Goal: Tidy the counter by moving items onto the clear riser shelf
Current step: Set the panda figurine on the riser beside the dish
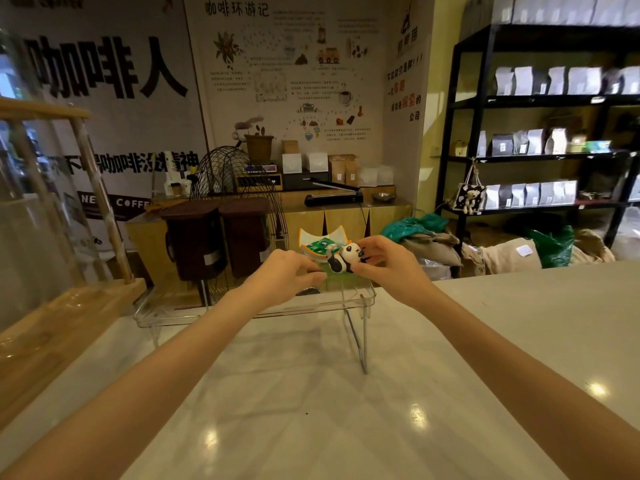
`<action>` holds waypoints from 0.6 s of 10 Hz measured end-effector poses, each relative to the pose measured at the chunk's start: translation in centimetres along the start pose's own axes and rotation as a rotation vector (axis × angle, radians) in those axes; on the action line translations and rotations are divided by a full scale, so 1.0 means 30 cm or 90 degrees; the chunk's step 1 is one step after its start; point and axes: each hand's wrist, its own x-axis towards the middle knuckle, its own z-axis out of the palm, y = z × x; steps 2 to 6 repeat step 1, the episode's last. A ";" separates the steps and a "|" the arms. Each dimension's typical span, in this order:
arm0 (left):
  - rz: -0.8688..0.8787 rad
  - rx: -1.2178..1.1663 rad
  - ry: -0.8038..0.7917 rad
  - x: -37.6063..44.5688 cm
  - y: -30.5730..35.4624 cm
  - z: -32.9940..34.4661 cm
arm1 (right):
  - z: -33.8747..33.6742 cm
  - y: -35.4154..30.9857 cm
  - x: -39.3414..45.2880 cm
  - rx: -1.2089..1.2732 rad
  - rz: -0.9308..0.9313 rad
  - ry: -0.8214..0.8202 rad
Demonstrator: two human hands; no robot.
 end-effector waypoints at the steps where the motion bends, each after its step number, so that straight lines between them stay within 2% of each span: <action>1: -0.006 -0.018 -0.003 -0.016 0.024 -0.043 | -0.028 -0.014 -0.104 0.036 0.012 -0.025; 6: -0.006 -0.018 -0.003 -0.016 0.024 -0.043 | -0.028 -0.014 -0.104 0.036 0.012 -0.025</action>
